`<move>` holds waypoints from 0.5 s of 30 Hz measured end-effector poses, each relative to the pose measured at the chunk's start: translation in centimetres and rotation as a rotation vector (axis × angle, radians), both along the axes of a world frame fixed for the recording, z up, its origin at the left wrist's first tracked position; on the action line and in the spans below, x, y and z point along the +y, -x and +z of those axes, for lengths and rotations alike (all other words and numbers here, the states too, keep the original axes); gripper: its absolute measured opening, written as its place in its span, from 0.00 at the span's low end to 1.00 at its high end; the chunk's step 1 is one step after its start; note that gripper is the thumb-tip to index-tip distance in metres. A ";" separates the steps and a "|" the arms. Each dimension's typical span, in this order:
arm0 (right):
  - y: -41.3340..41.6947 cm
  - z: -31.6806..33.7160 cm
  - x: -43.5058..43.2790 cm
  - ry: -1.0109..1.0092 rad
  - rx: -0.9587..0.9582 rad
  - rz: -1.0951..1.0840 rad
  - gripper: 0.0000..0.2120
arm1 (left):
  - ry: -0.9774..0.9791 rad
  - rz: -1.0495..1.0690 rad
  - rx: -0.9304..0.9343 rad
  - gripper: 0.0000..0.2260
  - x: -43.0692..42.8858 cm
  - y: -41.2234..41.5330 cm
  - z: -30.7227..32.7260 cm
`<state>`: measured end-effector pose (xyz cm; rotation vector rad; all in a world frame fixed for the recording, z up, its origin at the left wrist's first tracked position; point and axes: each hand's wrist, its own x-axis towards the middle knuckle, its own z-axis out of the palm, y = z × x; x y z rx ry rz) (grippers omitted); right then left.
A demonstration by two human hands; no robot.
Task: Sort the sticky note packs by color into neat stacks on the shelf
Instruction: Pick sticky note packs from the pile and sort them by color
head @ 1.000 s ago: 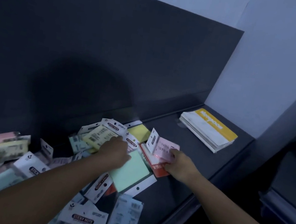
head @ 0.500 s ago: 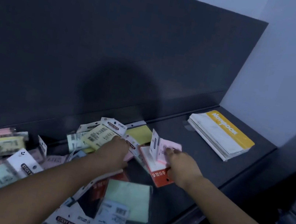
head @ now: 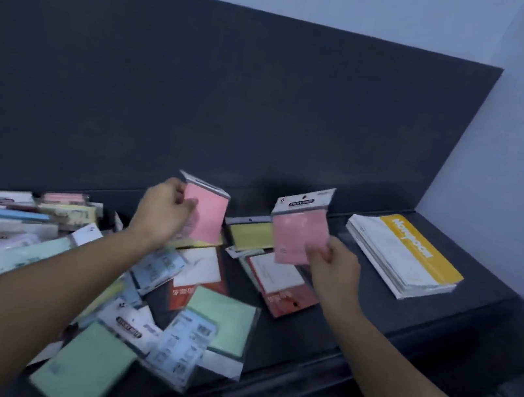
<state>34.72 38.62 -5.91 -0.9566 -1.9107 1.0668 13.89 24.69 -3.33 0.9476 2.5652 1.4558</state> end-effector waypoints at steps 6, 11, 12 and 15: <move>5.2 1.7 -5.8 0.522 0.254 0.213 0.11 | -0.188 0.156 -0.464 0.03 -8.8 0.4 1.6; 10.2 2.9 -13.9 0.651 0.102 0.521 0.07 | -0.247 0.374 -0.544 0.03 -20.5 1.3 2.6; 11.3 3.2 -15.9 0.658 0.068 0.583 0.07 | -0.256 0.403 -0.549 0.06 -22.9 1.3 2.8; 14.2 3.7 -22.2 0.660 -0.015 0.754 0.09 | -0.327 0.469 -0.581 0.08 -29.9 1.3 3.2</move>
